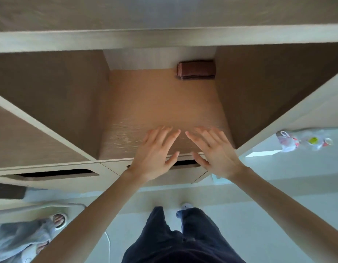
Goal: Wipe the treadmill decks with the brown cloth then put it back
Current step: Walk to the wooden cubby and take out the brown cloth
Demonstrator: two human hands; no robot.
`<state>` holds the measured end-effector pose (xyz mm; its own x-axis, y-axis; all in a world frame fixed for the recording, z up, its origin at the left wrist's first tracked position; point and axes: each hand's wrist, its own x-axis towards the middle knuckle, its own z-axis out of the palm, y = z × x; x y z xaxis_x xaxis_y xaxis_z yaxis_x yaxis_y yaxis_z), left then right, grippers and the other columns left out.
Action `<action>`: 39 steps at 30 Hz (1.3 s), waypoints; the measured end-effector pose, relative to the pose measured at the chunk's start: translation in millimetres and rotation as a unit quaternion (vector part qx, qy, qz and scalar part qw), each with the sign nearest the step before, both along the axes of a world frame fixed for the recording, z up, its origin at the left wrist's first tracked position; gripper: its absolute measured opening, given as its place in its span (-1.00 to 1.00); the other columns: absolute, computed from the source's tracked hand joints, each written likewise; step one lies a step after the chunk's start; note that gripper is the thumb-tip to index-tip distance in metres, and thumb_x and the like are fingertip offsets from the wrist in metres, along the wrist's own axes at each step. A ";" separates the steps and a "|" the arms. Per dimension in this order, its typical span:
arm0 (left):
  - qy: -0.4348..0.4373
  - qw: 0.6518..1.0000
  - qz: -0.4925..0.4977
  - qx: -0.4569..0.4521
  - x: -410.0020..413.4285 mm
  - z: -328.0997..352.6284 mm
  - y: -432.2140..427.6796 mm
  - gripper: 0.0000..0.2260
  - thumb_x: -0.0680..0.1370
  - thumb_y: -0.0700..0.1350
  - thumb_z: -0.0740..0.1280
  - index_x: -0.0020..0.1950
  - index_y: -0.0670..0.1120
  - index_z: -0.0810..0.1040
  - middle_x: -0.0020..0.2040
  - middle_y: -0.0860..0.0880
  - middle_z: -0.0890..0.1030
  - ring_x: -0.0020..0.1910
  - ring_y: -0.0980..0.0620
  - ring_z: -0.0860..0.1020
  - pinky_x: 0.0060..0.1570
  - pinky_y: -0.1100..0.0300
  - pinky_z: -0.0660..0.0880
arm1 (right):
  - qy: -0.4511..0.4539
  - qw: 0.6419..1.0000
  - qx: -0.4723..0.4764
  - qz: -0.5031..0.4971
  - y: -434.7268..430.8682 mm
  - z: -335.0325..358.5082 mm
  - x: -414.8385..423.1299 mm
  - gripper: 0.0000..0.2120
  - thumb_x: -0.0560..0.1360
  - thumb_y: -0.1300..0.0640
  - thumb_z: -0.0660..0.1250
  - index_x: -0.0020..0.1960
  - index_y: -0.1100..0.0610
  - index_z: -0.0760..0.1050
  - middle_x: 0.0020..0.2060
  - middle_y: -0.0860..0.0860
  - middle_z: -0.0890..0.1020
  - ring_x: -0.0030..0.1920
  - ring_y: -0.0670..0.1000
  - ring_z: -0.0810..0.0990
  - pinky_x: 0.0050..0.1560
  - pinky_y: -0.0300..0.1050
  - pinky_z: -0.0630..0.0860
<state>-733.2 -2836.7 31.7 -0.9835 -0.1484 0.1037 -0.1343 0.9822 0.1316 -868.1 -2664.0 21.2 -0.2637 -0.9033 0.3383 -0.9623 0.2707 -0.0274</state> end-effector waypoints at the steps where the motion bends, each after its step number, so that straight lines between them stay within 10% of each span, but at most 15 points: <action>1: 0.001 1.000 -0.003 0.001 -3.0 -0.6 -4.0 -0.51 0.54 0.11 0.13 0.41 -0.10 0.35 0.33 -0.14 0.44 0.32 -0.17 0.38 0.26 -0.04 0.34 | 0.002 1.000 -0.001 -0.008 -2.5 -1.2 -1.7 -0.55 0.51 -0.01 0.22 0.34 0.16 0.46 0.20 0.15 0.54 0.10 0.13 0.53 -0.07 0.04 0.49; 13: 0.003 0.999 0.017 -0.028 -54.4 -74.8 -30.0 -0.50 0.53 0.14 0.12 0.41 -0.07 0.36 0.32 -0.10 0.44 0.28 -0.14 0.40 0.17 0.01 0.37 | -0.027 0.996 0.030 -0.077 -26.0 -62.1 -49.7 -0.53 0.53 -0.02 0.15 0.37 0.17 0.41 0.29 0.15 0.49 0.23 0.17 0.52 0.27 0.14 0.38; 23: 0.017 1.000 0.017 -0.002 -85.3 -114.9 -50.6 -0.46 0.54 0.25 -0.06 0.50 0.12 0.12 0.53 0.05 0.10 0.51 0.02 0.00 0.48 0.00 -0.09 | -0.069 0.988 0.058 -0.128 -79.3 -89.6 -129.8 -0.44 0.59 -0.17 0.06 0.53 -0.10 0.01 0.54 -0.05 0.04 0.54 0.00 -0.11 0.48 0.16 -0.11; 39: 0.086 0.995 0.029 0.044 -86.5 -117.6 -52.3 -0.56 0.58 0.16 0.11 0.46 0.15 0.24 0.51 0.09 0.18 0.50 0.08 0.07 0.48 0.13 -0.12 | -0.002 0.984 0.016 -0.178 -169.2 -74.3 -257.4 -0.46 0.57 0.01 0.23 0.50 0.00 0.15 0.44 0.04 0.27 0.47 0.11 0.16 0.46 0.14 0.06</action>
